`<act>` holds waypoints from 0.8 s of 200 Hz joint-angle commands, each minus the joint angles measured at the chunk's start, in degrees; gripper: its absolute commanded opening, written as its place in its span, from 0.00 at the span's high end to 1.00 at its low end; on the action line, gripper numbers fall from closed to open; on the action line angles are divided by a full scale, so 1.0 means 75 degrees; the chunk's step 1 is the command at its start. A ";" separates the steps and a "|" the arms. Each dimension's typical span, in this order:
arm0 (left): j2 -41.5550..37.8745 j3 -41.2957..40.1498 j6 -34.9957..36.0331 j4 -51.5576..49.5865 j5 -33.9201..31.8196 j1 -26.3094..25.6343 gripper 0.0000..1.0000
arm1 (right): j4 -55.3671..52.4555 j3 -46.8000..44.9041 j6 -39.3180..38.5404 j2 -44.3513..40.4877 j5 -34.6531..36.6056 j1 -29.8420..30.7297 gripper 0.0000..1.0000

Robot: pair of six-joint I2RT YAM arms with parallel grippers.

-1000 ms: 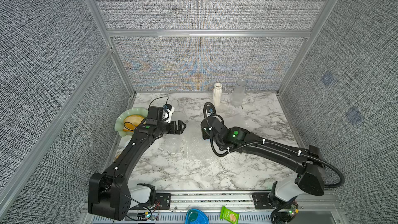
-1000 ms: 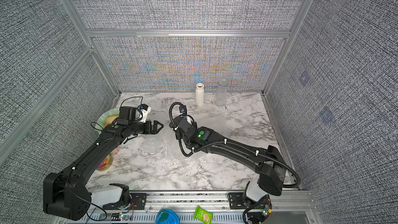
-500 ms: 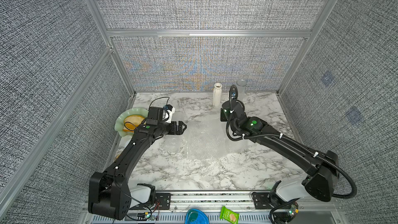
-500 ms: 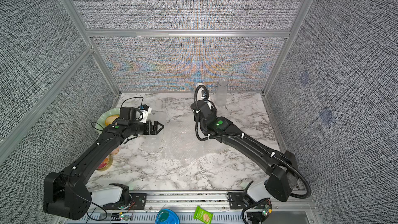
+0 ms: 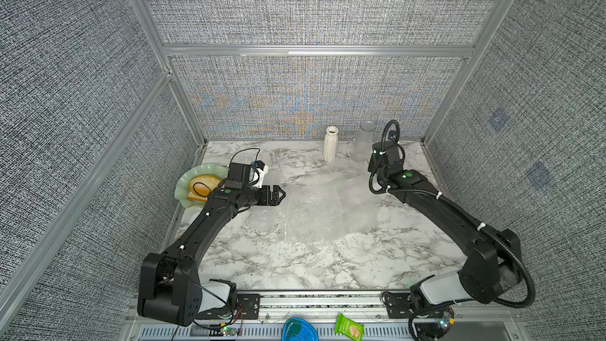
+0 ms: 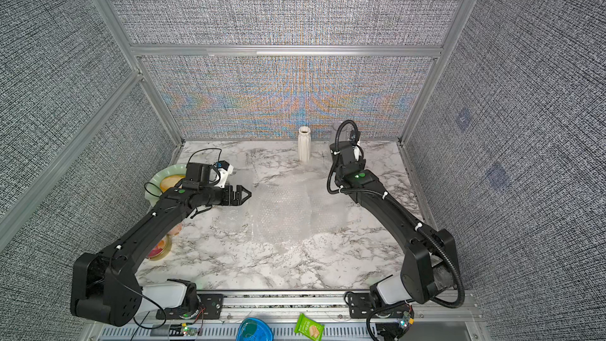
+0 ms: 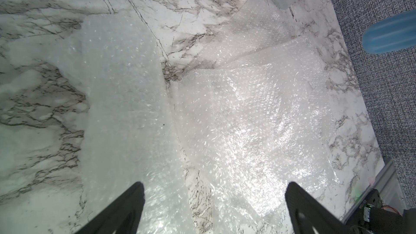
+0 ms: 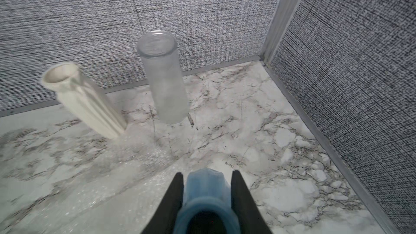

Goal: Unwrap the vase from the bubble wrap
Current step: Place the vase at the center of the board.

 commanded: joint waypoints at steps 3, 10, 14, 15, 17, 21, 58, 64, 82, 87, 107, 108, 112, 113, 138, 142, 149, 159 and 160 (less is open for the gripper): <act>0.0092 0.0067 0.0021 0.0176 0.0040 0.0004 0.00 | 0.0808 -0.0058 0.0265 0.0334 -0.0421 -0.0658 0.71; 0.0116 0.0077 0.0029 0.0169 0.0020 0.0015 0.00 | 0.0960 -0.0038 0.0300 0.0496 -0.0550 -0.0864 0.71; 0.0134 0.0095 0.0021 0.0157 0.0006 0.0015 0.00 | 0.1053 -0.0034 0.0308 0.0608 -0.0575 -0.0970 0.71; 0.0143 0.0097 0.0026 0.0154 0.0000 0.0015 0.00 | 0.1073 -0.0029 0.0310 0.0637 -0.0577 -0.0995 0.71; 0.0141 0.0098 0.0027 0.0155 -0.0005 0.0015 0.01 | 0.1112 -0.0019 0.0312 0.0690 -0.0585 -0.1043 0.71; 0.0161 0.0124 0.0021 0.0125 -0.0035 0.0012 0.00 | 0.1194 0.0013 0.0312 0.0812 -0.0608 -0.1136 0.71; 0.0039 0.0137 0.0066 0.0171 -0.0369 0.0062 0.01 | 0.1973 0.0526 0.0122 0.2079 -0.1000 -0.1761 0.71; -0.0004 0.0118 0.0073 0.0200 -0.0428 0.0072 0.01 | 0.2093 0.0642 0.0054 0.2275 -0.0998 -0.1805 0.71; -0.0087 0.0084 0.0088 0.0262 -0.0581 0.0081 0.01 | 0.2313 0.1110 -0.0192 0.2872 -0.1112 -0.1873 0.71; -0.0099 0.0077 0.0094 0.0287 -0.0602 0.0092 0.00 | 0.2360 0.1251 -0.0256 0.3027 -0.1093 -0.1878 0.71; -0.0107 0.0095 0.0113 0.0301 -0.0773 0.0118 0.00 | 0.2476 0.1803 -0.0483 0.3665 -0.1159 -0.1943 0.71; -0.0107 0.0097 0.0113 0.0302 -0.0783 0.0119 0.00 | 0.2471 0.1833 -0.0484 0.3688 -0.1162 -0.1950 0.71; -0.0113 0.0100 0.0123 0.0313 -0.0826 0.0121 0.01 | 0.2455 0.1941 -0.0484 0.3796 -0.1180 -0.1968 0.71; -0.0122 0.0099 0.0124 0.0320 -0.0838 0.0126 0.00 | 0.2448 0.1973 -0.0484 0.3824 -0.1196 -0.1969 0.71; -0.0167 0.0065 0.0157 0.0436 -0.0956 0.0187 0.00 | 0.2411 0.2527 -0.0457 0.4327 -0.1393 -0.2094 0.71; -0.0169 0.0066 0.0160 0.0443 -0.0978 0.0201 0.00 | 0.2382 0.2603 -0.0450 0.4388 -0.1430 -0.2104 0.71; -0.0170 0.0070 0.0164 0.0455 -0.1001 0.0214 0.01 | 0.2329 0.2756 -0.0460 0.4496 -0.1466 -0.2121 0.71; -0.0133 0.0069 0.0167 0.0444 -0.1014 0.0234 0.00 | 0.2233 0.2945 -0.0478 0.4643 -0.1497 -0.2146 0.71; -0.0131 0.0078 0.0169 0.0444 -0.1014 0.0242 0.01 | 0.2226 0.2955 -0.0481 0.4658 -0.1501 -0.2152 0.71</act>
